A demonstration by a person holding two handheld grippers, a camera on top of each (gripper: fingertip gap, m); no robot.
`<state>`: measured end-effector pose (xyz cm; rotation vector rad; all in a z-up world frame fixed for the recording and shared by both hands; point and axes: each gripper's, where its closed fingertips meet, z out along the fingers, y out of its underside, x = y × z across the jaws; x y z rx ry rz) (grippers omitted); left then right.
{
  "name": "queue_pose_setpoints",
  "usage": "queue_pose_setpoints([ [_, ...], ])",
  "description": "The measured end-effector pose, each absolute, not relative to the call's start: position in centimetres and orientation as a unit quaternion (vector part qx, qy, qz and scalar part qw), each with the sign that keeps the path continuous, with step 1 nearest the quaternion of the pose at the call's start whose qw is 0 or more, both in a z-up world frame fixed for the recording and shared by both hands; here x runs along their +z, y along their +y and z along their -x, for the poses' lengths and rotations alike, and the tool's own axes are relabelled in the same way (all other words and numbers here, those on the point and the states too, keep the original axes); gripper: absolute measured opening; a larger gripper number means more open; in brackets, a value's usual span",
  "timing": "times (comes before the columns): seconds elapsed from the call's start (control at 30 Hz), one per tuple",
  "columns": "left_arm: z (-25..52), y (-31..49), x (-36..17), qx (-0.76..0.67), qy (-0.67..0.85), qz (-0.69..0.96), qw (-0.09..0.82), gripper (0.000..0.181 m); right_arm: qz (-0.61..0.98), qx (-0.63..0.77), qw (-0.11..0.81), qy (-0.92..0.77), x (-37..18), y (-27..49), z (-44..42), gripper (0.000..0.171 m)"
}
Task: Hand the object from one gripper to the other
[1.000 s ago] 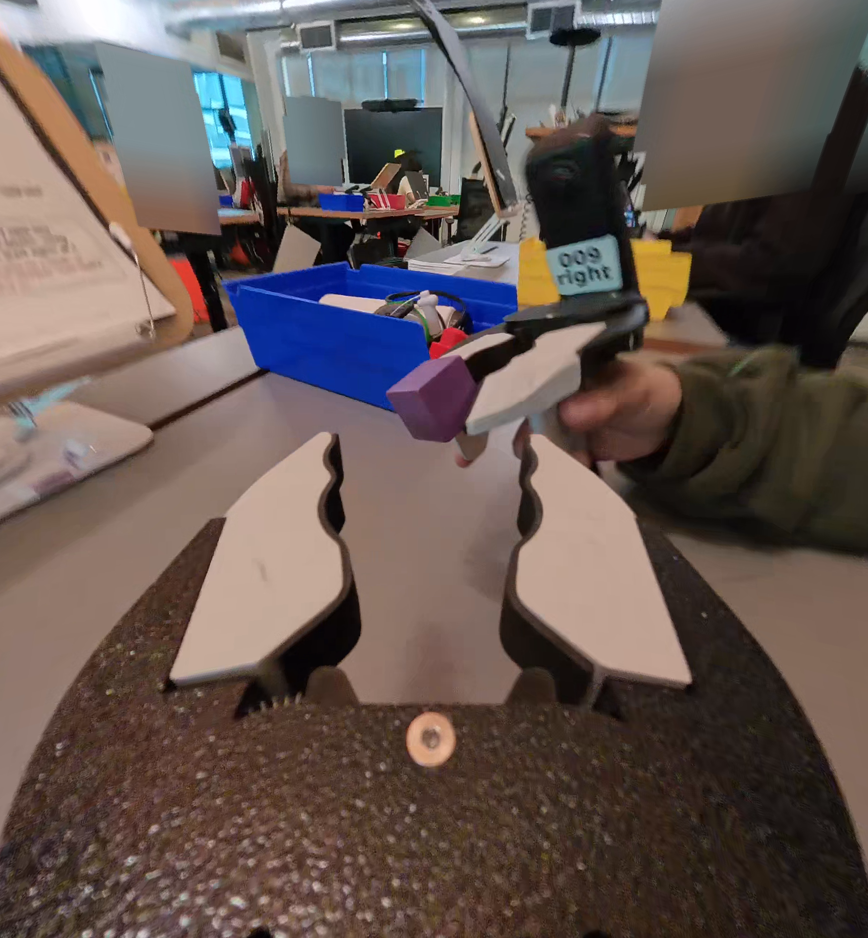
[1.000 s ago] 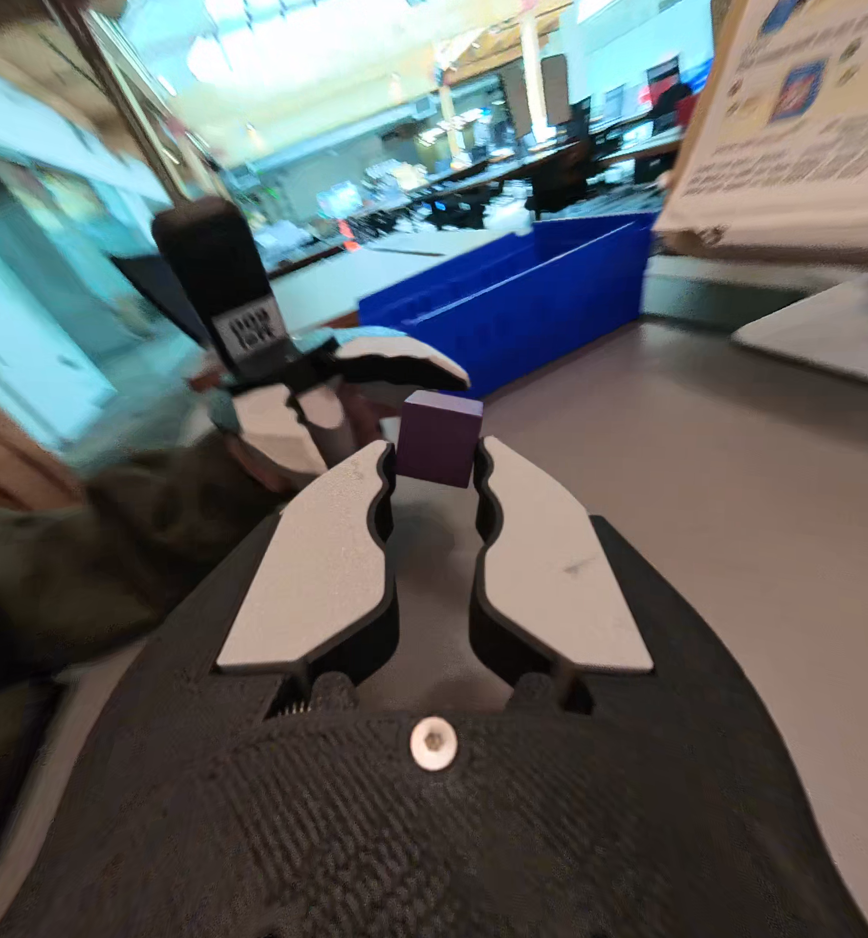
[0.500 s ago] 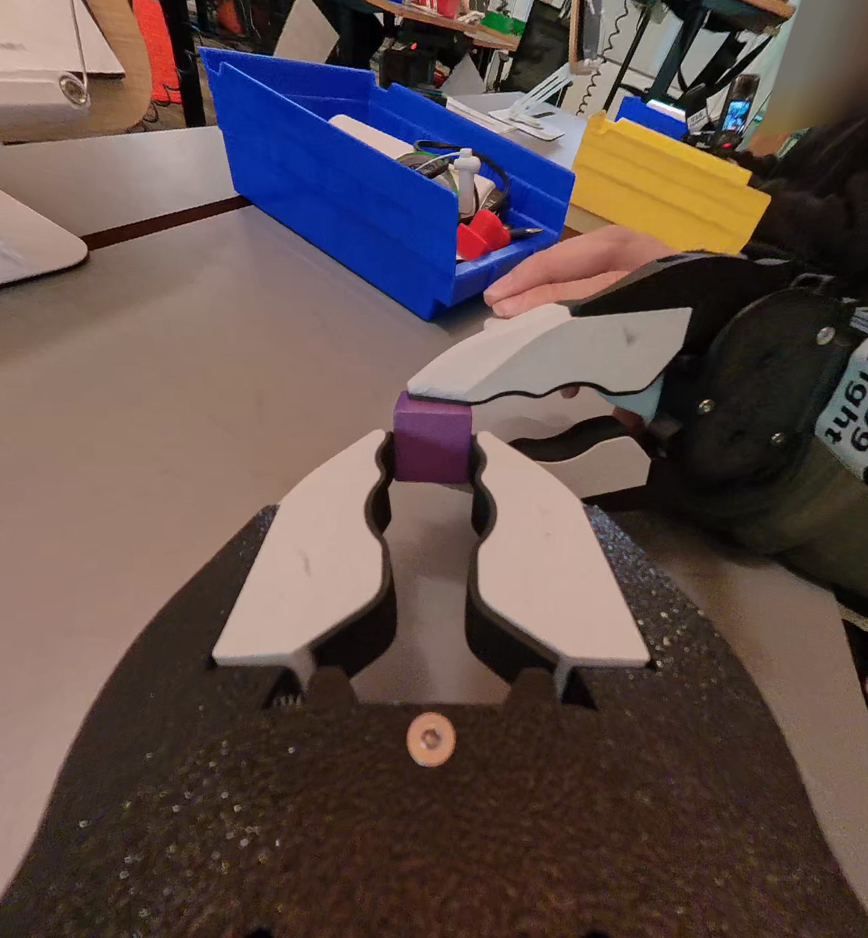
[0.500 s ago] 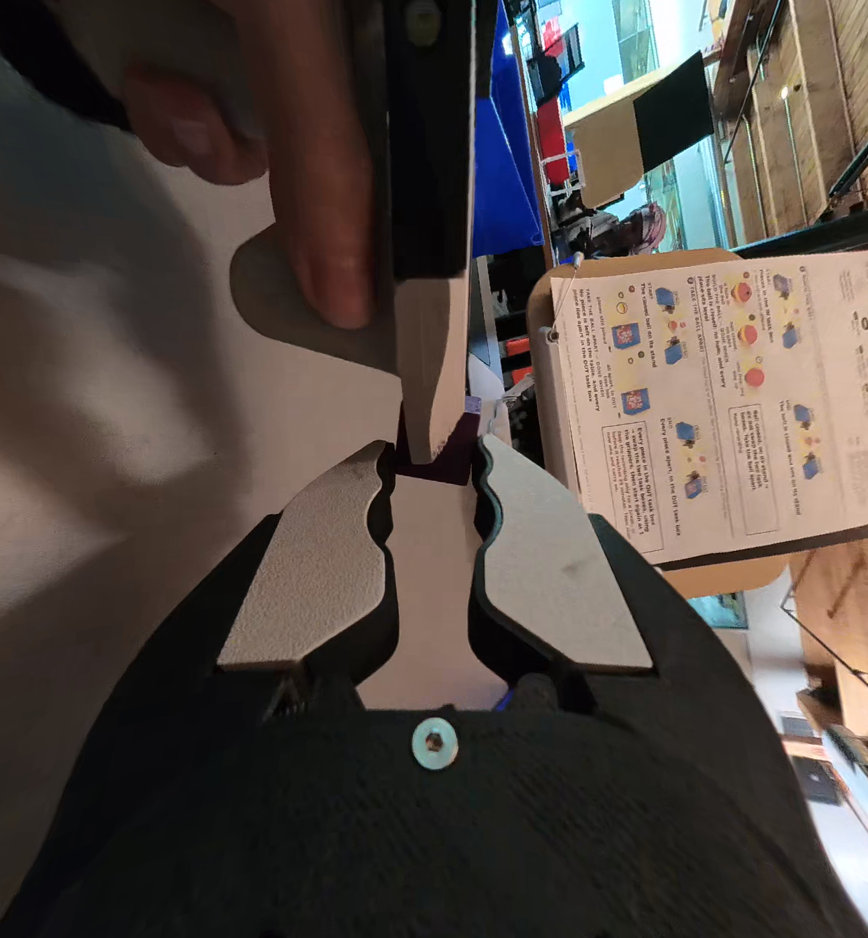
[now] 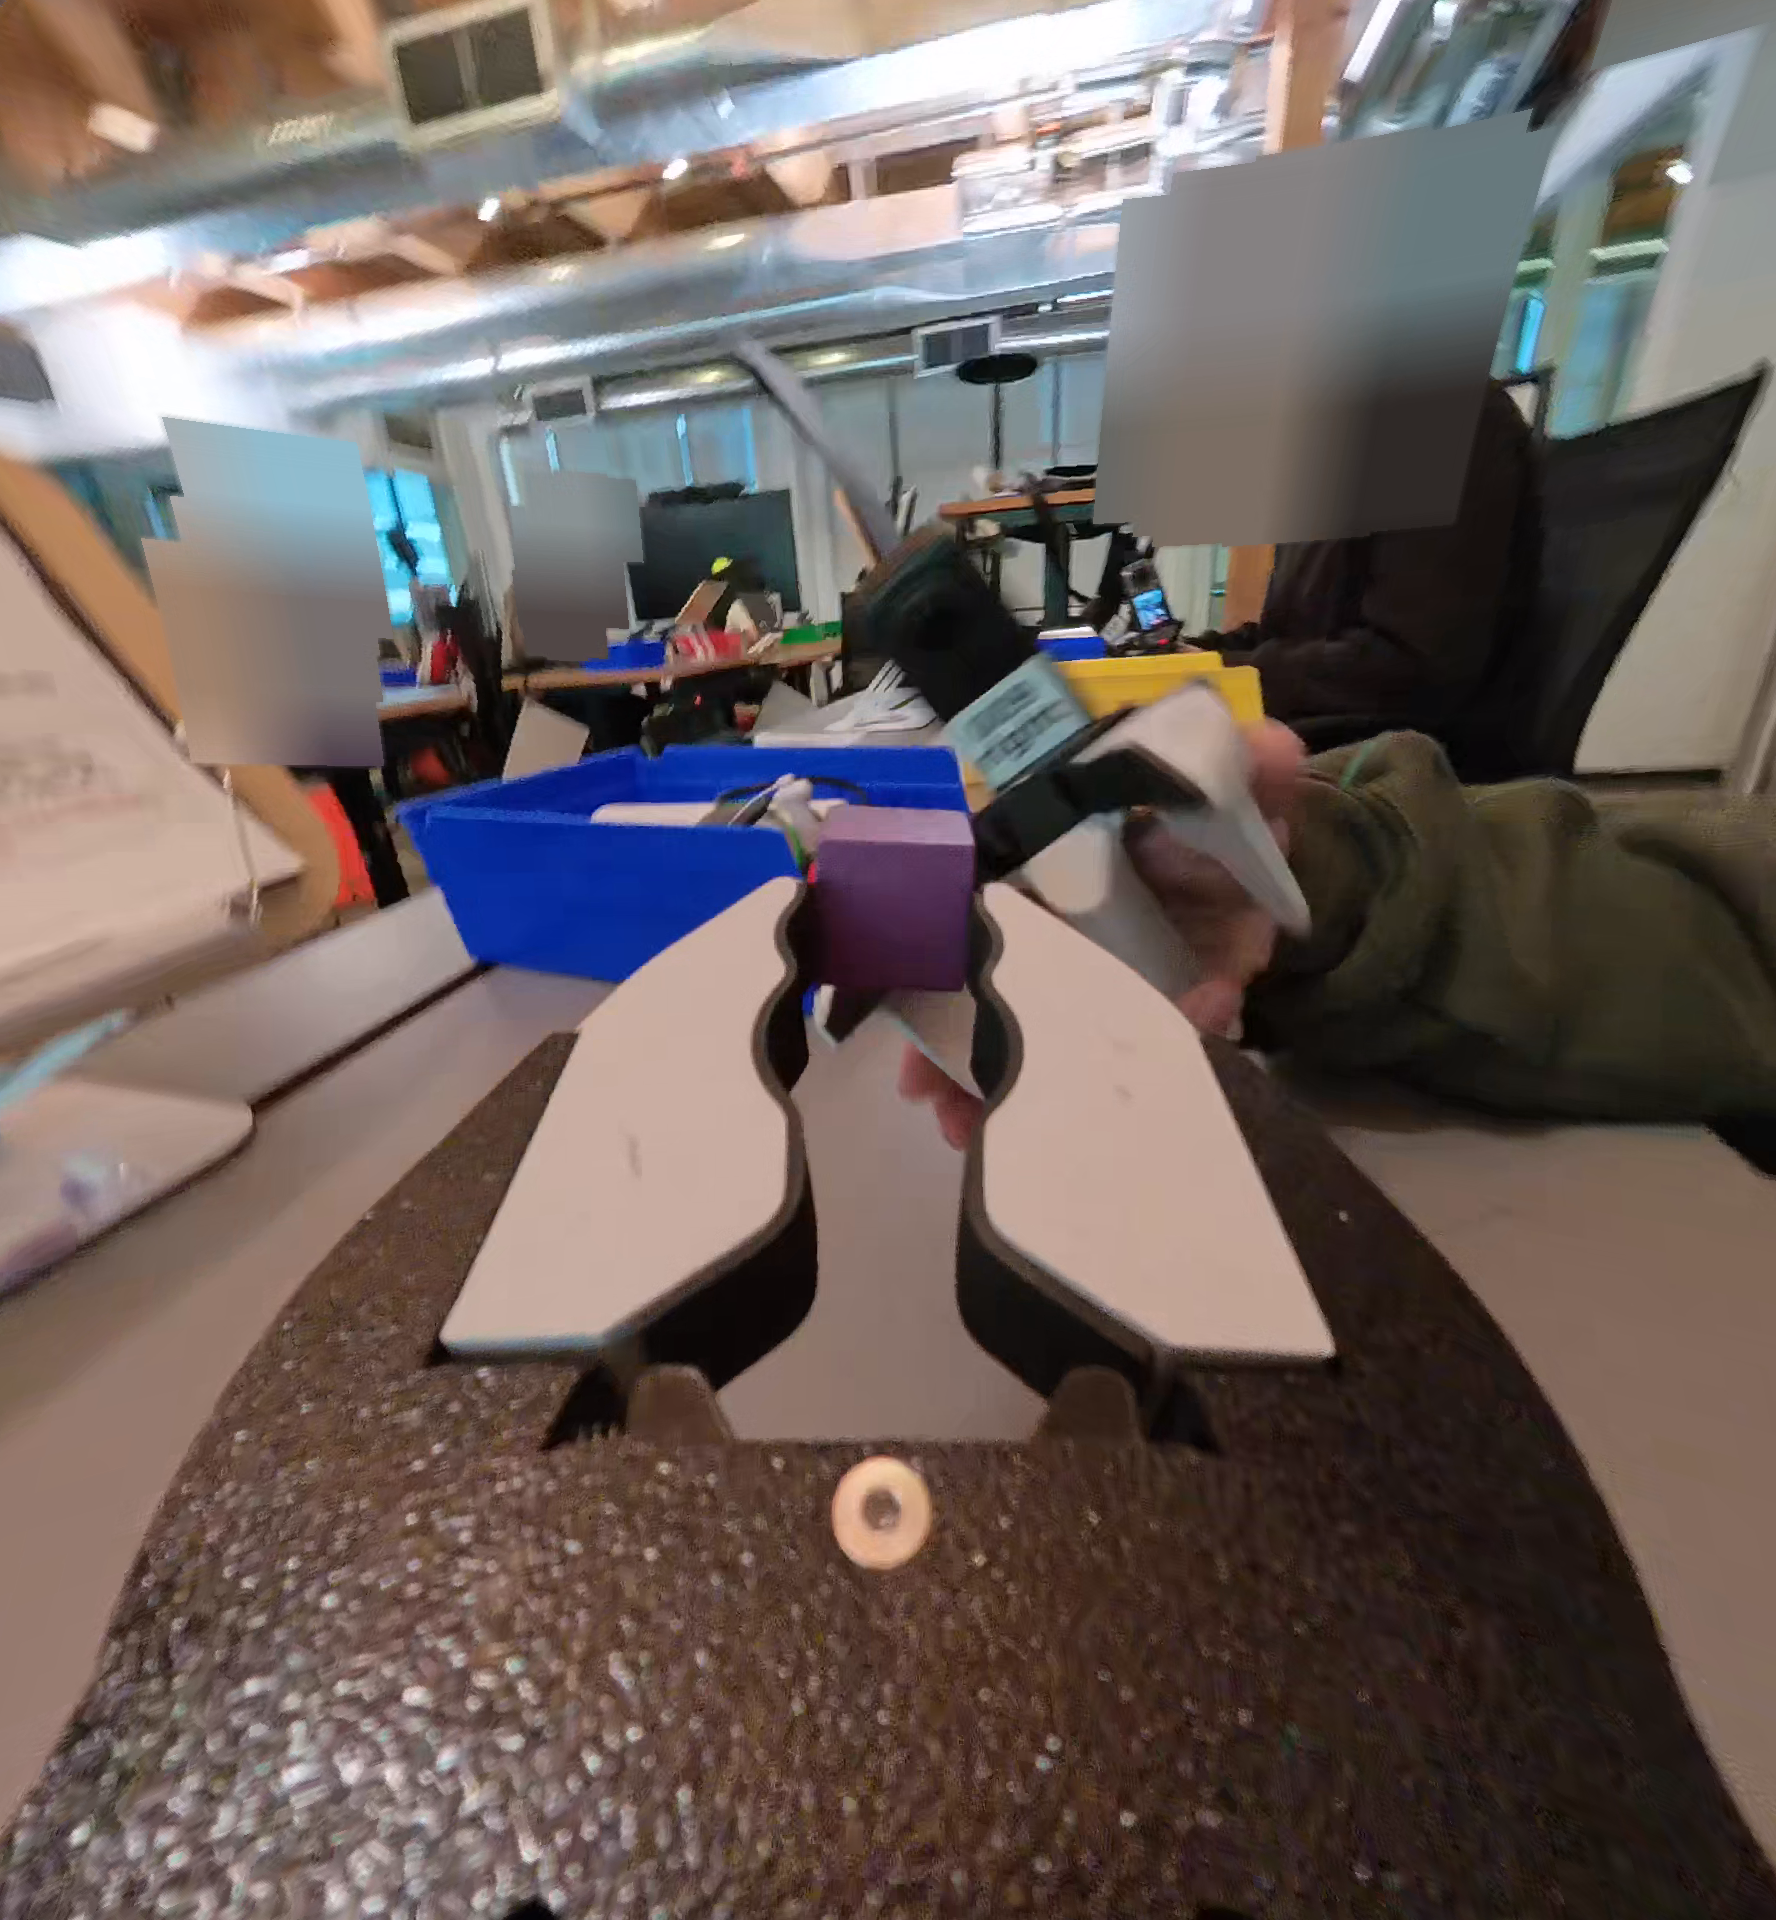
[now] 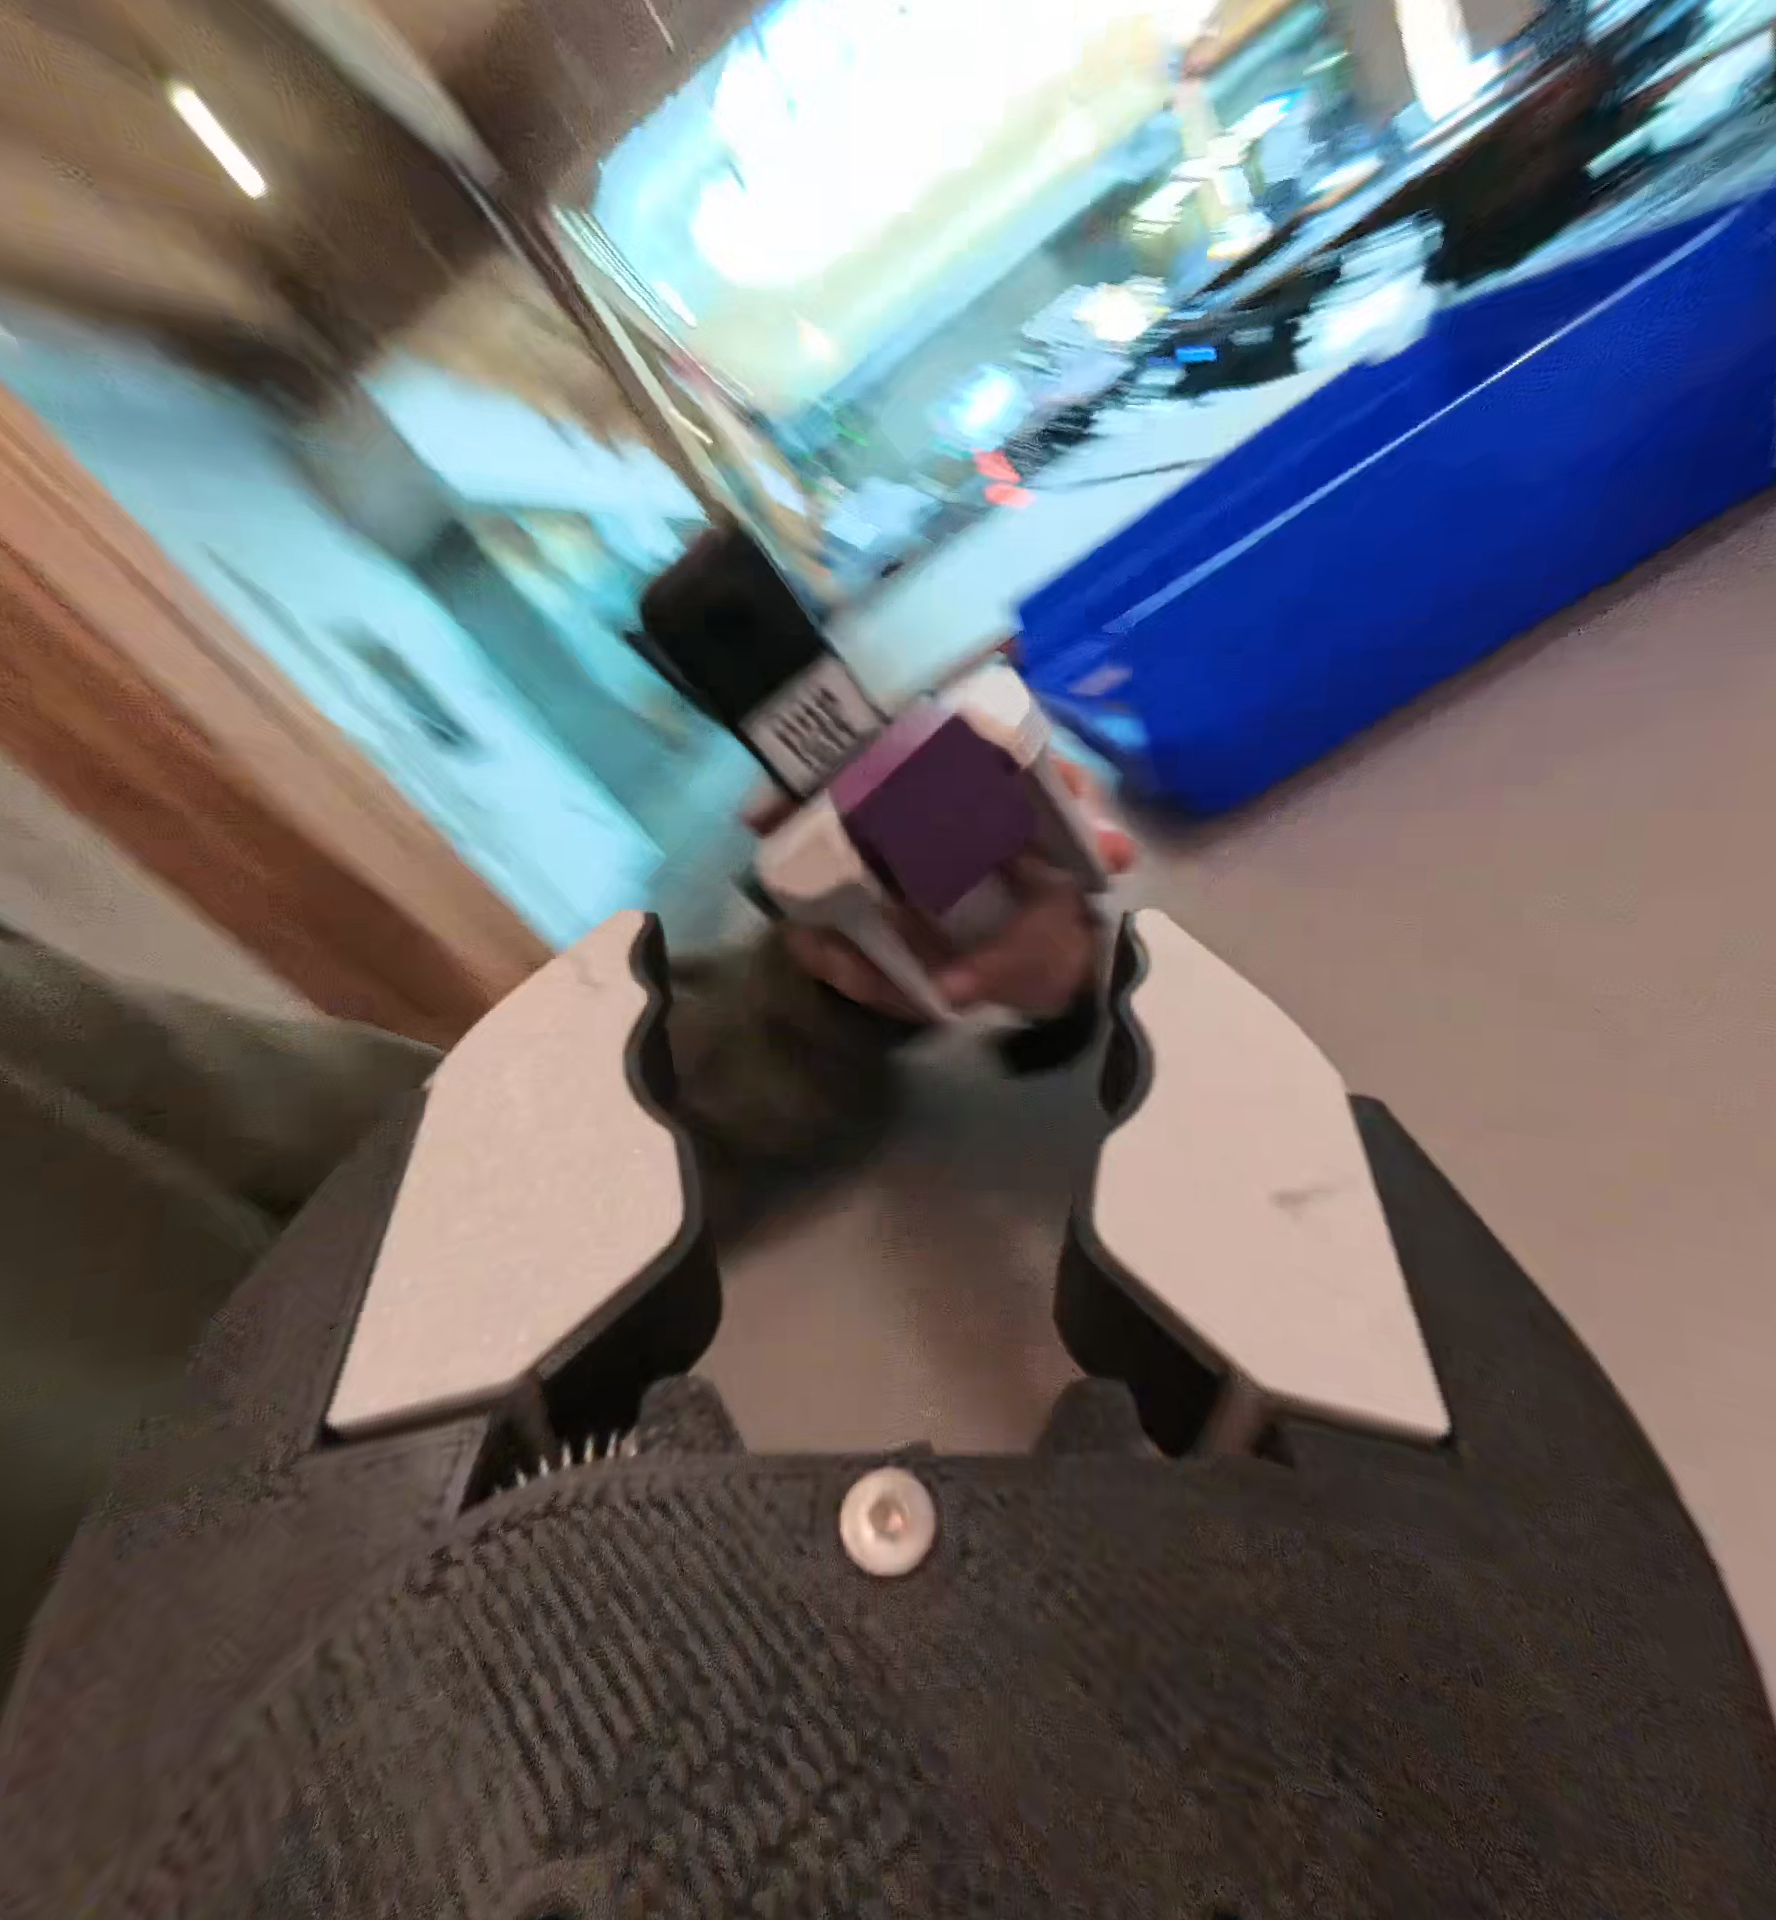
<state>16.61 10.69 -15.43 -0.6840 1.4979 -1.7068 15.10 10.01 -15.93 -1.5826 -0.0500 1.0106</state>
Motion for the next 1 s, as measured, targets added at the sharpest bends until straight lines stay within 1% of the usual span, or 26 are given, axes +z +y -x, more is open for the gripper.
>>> queue_pose_setpoints([
  [0.03, -16.3, 10.2, -15.3, -0.663, 0.594, 0.243, 0.385, 0.027, 0.636, 0.522, 0.568, 0.016, -15.0, 9.7, -15.0, 0.073],
  [0.1, -16.2, 9.5, -15.3, -0.650, 0.606, 0.217, 0.403, 0.027, 0.562, 0.631, 0.532, 0.062, -14.1, 9.4, -15.3, 0.049],
  [0.13, -16.2, 9.2, -15.5, -0.642, 0.612, 0.208, 0.412, 0.027, 0.548, 0.651, 0.520, 0.073, -14.2, 9.5, -15.3, 0.042],
  [0.23, -16.4, 9.1, -15.9, -0.619, 0.625, 0.198, 0.433, 0.027, 0.563, 0.657, 0.495, 0.078, -15.0, 9.8, -14.4, 0.044],
  [0.33, -16.4, 9.0, -16.0, -0.610, 0.630, 0.192, 0.441, 0.027, 0.568, 0.652, 0.495, 0.078, -15.0, 9.9, -14.2, 0.033],
  [0.5, -16.9, 9.6, -16.9, -0.585, 0.645, 0.219, 0.440, 0.028, 0.594, 0.616, 0.513, 0.064, -15.9, 10.3, -14.6, 0.031],
  [0.57, -17.6, 10.2, -17.8, -0.560, 0.654, 0.255, 0.441, 0.031, 0.645, 0.532, 0.547, 0.049, -16.8, 10.9, -15.5, 0.031],
  [0.6, -17.8, 10.5, -18.1, -0.549, 0.656, 0.268, 0.444, 0.035, 0.684, 0.463, 0.563, 0.041, -17.6, 11.2, -16.3, 0.030],
  [0.63, -17.9, 10.9, -18.3, -0.548, 0.653, 0.286, 0.438, 0.043, 0.722, 0.379, 0.578, 0.033, -18.5, 11.5, -17.5, 0.030],
  [0.7, -18.1, 11.6, -18.2, -0.570, 0.634, 0.335, 0.400, 0.050, 0.767, 0.212, 0.606, 0.000, -18.9, 11.5, -19.9, 0.030],
  [0.77, -18.5, 12.6, -18.0, -0.601, 0.593, 0.404, 0.353, 0.052, 0.781, 0.068, 0.621, -0.032, -18.6, 11.3, -21.7, 0.030],
  [0.83, -19.0, 13.1, -18.6, -0.621, 0.555, 0.470, 0.293, 0.053, 0.784, -0.061, 0.612, -0.084, -18.5, 11.3, -22.4, 0.030],
  [0.9, -19.5, 12.7, -19.2, -0.644, 0.523, 0.511, 0.226, 0.056, 0.787, -0.164, 0.583, -0.119, -19.1, 11.6, -22.5, 0.030],
  [0.97, -19.8, 11.9, -19.2, -0.670, 0.492, 0.530, 0.167, 0.055, 0.794, -0.210, 0.554, -0.137, -20.2, 12.1, -22.0, 0.030],
  [1.0, -19.9, 11.6, -19.0, -0.681, 0.478, 0.533, 0.153, 0.054, 0.795, -0.224, 0.546, -0.142, -20.6, 12.3, -21.7, 0.030],
])
